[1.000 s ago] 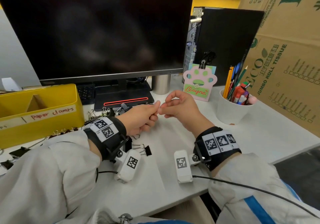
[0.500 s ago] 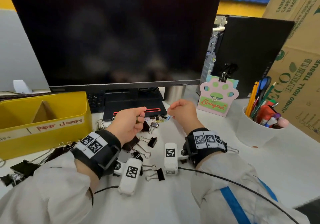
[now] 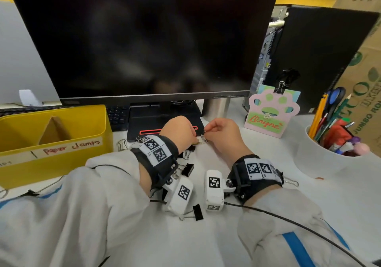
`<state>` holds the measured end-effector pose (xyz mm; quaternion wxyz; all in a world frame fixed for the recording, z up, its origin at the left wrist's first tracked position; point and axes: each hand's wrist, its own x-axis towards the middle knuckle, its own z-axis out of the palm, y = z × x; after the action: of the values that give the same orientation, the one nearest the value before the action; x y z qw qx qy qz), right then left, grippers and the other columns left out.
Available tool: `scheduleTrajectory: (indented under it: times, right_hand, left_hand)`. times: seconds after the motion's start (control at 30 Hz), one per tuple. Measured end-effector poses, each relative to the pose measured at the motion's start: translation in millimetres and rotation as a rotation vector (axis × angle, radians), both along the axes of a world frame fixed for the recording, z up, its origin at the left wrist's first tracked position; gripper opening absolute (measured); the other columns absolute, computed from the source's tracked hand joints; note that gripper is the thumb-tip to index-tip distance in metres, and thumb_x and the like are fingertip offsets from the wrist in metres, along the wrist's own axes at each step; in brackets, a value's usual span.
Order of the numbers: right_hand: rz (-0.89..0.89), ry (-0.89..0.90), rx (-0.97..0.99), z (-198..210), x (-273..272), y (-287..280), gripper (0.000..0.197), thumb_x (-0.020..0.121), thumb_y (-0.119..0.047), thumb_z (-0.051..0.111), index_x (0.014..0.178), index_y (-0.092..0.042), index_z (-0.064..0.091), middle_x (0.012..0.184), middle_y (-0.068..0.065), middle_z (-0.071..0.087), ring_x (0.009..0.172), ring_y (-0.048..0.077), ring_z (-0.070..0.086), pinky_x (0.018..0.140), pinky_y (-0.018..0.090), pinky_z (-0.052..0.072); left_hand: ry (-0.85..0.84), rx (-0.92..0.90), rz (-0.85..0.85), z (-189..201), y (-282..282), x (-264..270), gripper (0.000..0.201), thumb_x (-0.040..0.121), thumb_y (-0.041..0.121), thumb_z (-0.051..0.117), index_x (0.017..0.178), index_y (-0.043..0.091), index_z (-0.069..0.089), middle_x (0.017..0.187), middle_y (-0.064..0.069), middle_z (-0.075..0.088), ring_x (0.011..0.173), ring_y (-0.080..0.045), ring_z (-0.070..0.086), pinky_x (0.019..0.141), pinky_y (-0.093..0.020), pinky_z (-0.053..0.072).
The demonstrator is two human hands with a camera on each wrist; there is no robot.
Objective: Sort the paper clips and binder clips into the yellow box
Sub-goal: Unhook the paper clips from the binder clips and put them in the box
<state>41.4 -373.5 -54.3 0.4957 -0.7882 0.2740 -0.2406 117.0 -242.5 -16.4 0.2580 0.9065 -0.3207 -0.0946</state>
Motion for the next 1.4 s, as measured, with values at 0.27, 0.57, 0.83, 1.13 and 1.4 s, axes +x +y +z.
scheduleTrajectory:
  times: [0.27, 0.57, 0.83, 1.13, 1.4]
  right_hand:
    - [-0.011, -0.011, 0.071, 5, -8, -8, 0.018, 0.082, -0.002, 0.068, 0.077, -0.018, 0.074, 0.07, 0.003, 0.067, 0.064, 0.017, 0.062, 0.061, 0.029, 0.051]
    - [0.254, -0.16, 0.186, 20, -10, 14, 0.011, 0.089, 0.001, 0.068, 0.094, -0.008, 0.074, 0.085, 0.015, 0.065, 0.08, 0.027, 0.072, 0.061, 0.031, 0.06]
    - [0.382, -0.313, 0.038, 33, -2, 41, 0.01, 0.087, 0.002, 0.071, 0.096, -0.001, 0.071, 0.089, 0.024, 0.069, 0.073, 0.022, 0.069, 0.074, 0.04, 0.063]
    - [0.398, -0.37, 0.208, 31, -6, 37, 0.017, 0.086, 0.003, 0.072, 0.103, 0.004, 0.072, 0.091, 0.02, 0.074, 0.082, 0.025, 0.073, 0.078, 0.034, 0.062]
    - [0.487, -0.254, 0.464, 31, -9, 32, 0.024, 0.088, -0.001, 0.071, 0.112, 0.003, 0.07, 0.094, 0.016, 0.073, 0.085, 0.022, 0.072, 0.072, 0.027, 0.059]
  left_hand:
    - [0.175, 0.155, 0.191, 12, 6, 11, 0.047, 0.098, 0.047, 0.055, 0.119, 0.006, 0.064, 0.099, -0.007, 0.065, 0.087, -0.019, 0.062, 0.091, -0.034, 0.054]
    - [0.101, 0.254, 0.228, 26, 49, 5, 0.037, 0.095, 0.041, 0.061, 0.109, 0.008, 0.068, 0.077, -0.003, 0.055, 0.072, -0.018, 0.056, 0.069, -0.028, 0.051]
    - [0.958, -0.482, 0.231, 25, 50, -12, 0.057, 0.097, 0.061, 0.047, 0.101, 0.007, 0.065, 0.051, 0.008, 0.032, 0.042, -0.004, 0.023, 0.032, -0.016, 0.018]
    - [1.18, -0.653, 0.254, 17, 47, -15, 0.039, 0.105, 0.044, 0.043, 0.082, 0.014, 0.054, 0.055, 0.008, 0.038, 0.04, -0.004, 0.028, 0.033, -0.014, 0.02]
    - [1.062, -0.628, 0.244, 10, 45, -19, 0.04, 0.101, 0.049, 0.049, 0.079, 0.016, 0.053, 0.057, 0.007, 0.038, 0.043, -0.005, 0.028, 0.035, -0.016, 0.023]
